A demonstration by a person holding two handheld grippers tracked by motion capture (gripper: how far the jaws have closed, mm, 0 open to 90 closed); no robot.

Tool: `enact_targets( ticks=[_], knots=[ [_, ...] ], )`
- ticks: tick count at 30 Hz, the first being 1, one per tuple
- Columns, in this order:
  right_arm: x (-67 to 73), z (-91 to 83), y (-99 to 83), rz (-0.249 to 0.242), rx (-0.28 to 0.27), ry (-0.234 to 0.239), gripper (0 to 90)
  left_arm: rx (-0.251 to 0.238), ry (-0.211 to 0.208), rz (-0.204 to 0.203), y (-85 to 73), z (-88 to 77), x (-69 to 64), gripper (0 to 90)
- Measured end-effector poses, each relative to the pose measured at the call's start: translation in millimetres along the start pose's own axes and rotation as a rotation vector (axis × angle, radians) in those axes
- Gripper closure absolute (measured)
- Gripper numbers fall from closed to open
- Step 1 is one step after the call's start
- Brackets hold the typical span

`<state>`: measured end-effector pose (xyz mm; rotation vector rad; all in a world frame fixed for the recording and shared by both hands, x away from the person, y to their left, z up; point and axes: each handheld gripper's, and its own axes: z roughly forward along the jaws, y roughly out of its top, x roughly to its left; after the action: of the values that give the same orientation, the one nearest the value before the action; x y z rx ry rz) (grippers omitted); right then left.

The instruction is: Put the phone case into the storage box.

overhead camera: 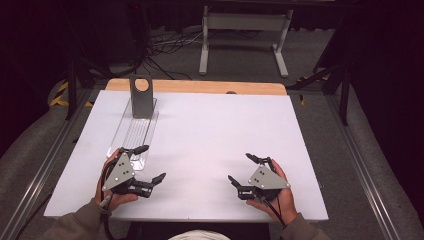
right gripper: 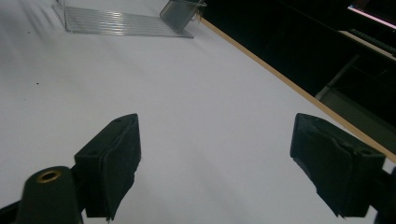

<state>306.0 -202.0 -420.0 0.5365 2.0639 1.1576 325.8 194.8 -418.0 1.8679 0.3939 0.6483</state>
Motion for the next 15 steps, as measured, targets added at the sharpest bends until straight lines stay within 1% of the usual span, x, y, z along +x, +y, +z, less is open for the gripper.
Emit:
enact_targets(
  ticks=[2, 5, 6, 8, 11, 12, 13, 14, 15],
  knots=[
    [0.5, -0.1, -0.2, 0.002, 0.002, 0.000, 17.4, 0.007, -0.007, -0.009, -3.6, -0.6, -1.9, 5.8],
    [1.3, -0.1, -0.8, 0.004, 0.005, -0.001, 17.4, 0.013, -0.006, -0.015, -6.3, -1.8, -1.5, 5.8],
    [1.3, -0.1, -0.8, 0.004, 0.005, -0.001, 17.4, 0.015, -0.010, -0.025, -8.2, -1.9, -1.9, 5.8],
    [1.3, 0.0, -1.0, 0.007, 0.006, 0.000, 17.0, 0.029, -0.009, -0.020, -10.9, -2.4, -0.8, 5.6],
    [0.5, -0.1, -1.4, 0.009, 0.005, 0.000, 15.9, 0.032, -0.004, -0.043, -15.3, -3.0, -1.2, 5.5],
    [0.5, -0.3, -1.7, 0.013, 0.005, -0.001, 15.7, 0.045, -0.015, -0.042, -16.8, -3.5, -0.4, 5.2],
    [0.0, -0.5, -2.1, 0.013, 0.002, -0.002, 15.6, 0.053, -0.014, -0.050, -19.2, -3.5, -0.9, 4.6],
    [-0.6, -0.4, -2.7, 0.016, 0.002, 0.002, 15.6, 0.060, -0.013, -0.045, -20.6, -3.7, -0.2, 4.4],
    [-0.6, -0.4, -3.1, 0.018, 0.003, 0.002, 15.5, 0.062, -0.017, -0.053, -21.8, -3.7, 0.2, 4.1]
  ],
)
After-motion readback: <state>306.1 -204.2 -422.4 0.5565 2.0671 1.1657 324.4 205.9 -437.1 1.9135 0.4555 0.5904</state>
